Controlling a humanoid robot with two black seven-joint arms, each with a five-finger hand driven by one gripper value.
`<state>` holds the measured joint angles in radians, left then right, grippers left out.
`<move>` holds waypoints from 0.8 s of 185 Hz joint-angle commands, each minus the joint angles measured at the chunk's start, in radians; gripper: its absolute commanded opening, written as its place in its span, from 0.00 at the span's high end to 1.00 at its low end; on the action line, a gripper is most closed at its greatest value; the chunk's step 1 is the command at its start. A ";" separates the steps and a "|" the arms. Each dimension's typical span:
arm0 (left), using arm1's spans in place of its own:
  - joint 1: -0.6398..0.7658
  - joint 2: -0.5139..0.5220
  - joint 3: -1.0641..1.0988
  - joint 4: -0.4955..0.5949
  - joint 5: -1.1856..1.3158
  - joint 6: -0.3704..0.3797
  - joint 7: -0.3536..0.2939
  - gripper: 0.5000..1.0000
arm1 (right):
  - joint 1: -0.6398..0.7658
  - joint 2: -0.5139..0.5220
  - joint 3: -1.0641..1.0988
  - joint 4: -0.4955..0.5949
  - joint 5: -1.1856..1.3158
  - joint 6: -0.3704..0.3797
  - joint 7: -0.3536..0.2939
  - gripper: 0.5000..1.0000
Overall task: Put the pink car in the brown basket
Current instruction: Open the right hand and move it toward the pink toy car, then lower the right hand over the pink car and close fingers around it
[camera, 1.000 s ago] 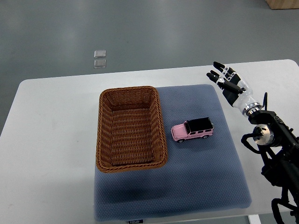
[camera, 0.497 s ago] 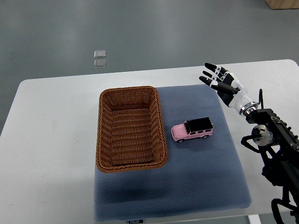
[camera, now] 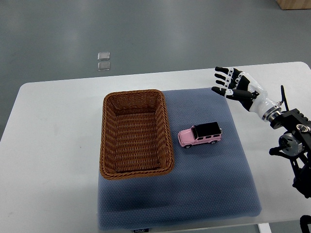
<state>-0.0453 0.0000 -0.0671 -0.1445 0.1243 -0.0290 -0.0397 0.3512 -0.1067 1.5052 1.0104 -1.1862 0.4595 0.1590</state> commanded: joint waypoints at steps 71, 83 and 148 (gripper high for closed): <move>-0.001 0.000 -0.002 -0.003 0.001 0.000 0.000 0.00 | -0.063 -0.056 -0.005 0.151 -0.383 0.027 0.103 0.18; -0.001 0.000 -0.002 -0.003 0.000 0.000 0.000 0.00 | -0.074 -0.054 -0.006 0.163 -0.438 0.028 0.119 0.18; -0.001 0.000 -0.003 -0.006 0.001 0.000 0.000 0.00 | -0.141 -0.070 -0.022 0.258 -0.625 0.030 0.183 0.18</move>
<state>-0.0460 0.0000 -0.0718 -0.1497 0.1257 -0.0291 -0.0400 0.2269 -0.1642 1.4878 1.2451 -1.7497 0.4890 0.3256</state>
